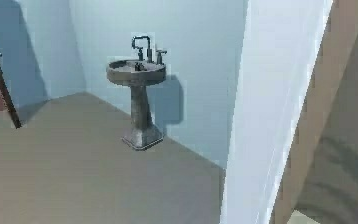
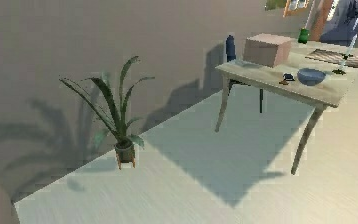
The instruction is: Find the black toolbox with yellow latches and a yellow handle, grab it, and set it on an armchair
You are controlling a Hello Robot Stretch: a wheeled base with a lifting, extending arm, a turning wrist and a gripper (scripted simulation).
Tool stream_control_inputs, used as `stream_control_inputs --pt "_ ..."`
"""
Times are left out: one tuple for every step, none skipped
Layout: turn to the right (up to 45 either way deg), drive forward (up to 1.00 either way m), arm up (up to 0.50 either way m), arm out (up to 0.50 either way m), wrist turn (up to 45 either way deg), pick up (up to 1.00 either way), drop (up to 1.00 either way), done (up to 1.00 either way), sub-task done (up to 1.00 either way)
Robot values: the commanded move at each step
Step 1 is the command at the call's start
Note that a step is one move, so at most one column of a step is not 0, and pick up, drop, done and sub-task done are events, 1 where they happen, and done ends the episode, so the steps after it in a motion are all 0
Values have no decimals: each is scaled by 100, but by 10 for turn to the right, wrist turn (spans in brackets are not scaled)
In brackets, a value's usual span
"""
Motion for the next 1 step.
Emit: stream_control_inputs --pt "-420 0 0 0 0 0 0 0 0"
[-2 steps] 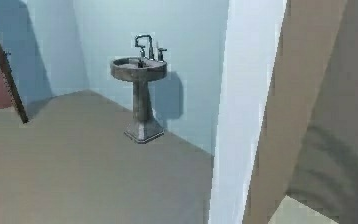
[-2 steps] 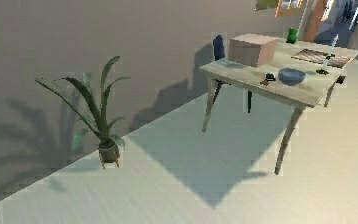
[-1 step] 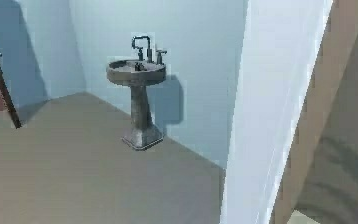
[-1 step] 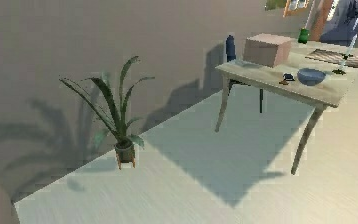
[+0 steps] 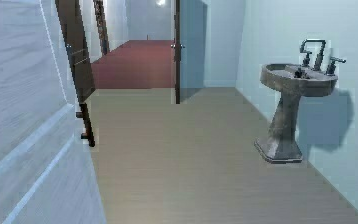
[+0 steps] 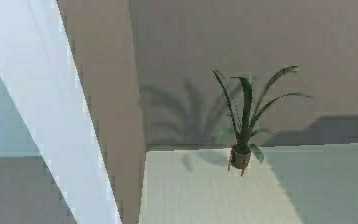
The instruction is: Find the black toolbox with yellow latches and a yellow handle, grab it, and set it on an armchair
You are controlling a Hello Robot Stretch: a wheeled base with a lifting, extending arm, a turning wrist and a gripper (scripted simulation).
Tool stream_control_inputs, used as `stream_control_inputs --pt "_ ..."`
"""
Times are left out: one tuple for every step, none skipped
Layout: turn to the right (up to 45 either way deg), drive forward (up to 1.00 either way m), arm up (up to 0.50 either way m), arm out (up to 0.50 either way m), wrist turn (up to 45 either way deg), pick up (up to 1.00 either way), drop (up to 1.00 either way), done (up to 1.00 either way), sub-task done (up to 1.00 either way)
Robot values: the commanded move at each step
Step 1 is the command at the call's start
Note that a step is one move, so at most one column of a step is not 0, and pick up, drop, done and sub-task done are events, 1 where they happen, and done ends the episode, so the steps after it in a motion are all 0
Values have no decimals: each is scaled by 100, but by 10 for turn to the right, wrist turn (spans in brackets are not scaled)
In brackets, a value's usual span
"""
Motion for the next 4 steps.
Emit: stream_control_inputs --pt "0 75 0 0 0 0 0 0 0" --pt "-150 0 0 0 0 0 0 0 0" --pt "0 40 0 0 0 0 0 0 0" --pt "0 100 0 0 0 0 0 0 0"
